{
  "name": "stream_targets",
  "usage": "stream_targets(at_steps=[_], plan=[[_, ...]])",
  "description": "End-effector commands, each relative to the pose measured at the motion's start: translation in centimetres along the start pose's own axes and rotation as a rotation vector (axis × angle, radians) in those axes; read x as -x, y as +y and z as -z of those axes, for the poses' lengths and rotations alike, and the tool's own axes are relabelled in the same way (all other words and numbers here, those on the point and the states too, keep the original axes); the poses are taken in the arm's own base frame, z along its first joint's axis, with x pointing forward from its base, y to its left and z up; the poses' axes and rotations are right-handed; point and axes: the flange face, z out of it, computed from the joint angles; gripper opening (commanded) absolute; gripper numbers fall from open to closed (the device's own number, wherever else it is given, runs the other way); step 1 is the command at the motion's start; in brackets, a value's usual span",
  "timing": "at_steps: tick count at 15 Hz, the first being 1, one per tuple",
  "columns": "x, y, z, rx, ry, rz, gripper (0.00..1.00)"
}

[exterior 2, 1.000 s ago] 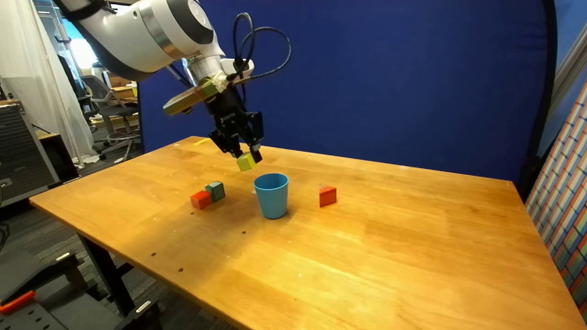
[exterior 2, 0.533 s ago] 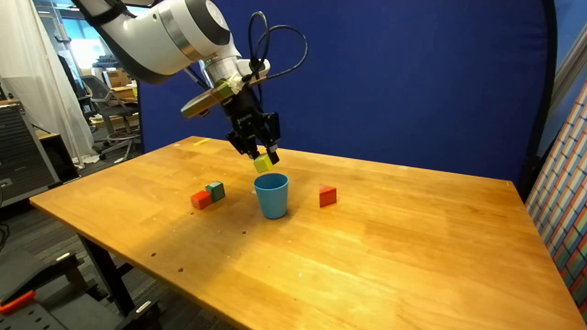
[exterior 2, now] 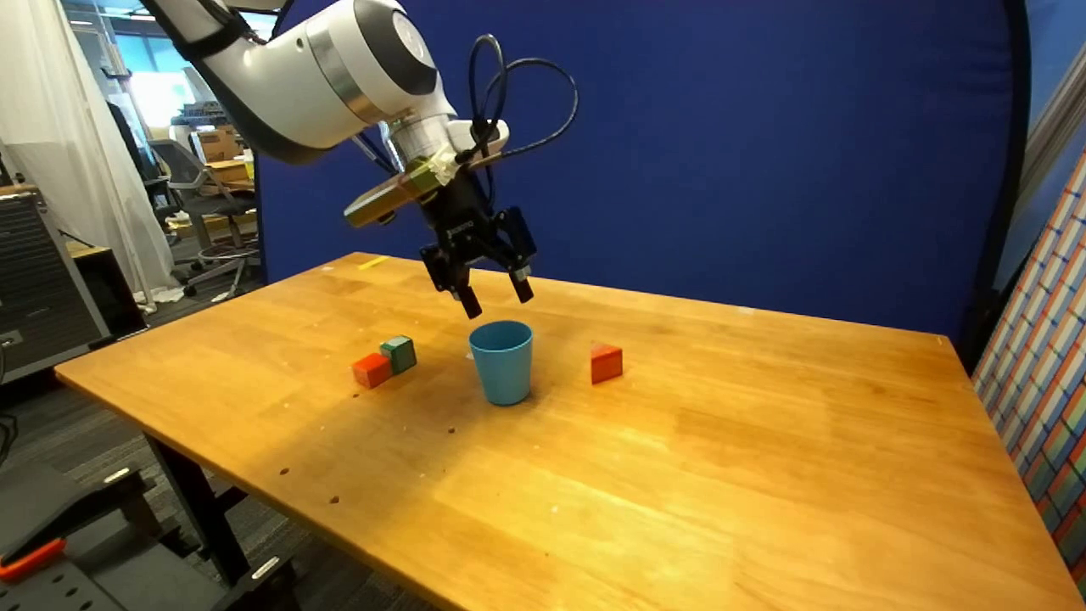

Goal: Put the yellow block in the cup

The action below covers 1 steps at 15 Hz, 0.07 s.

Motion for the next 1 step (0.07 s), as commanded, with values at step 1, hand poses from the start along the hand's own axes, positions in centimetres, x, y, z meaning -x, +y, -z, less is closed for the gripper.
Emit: stream_targets(at_steps=[1], plan=[[0.17, 0.04, -0.18, -0.016, -0.011, 0.003, 1.00]])
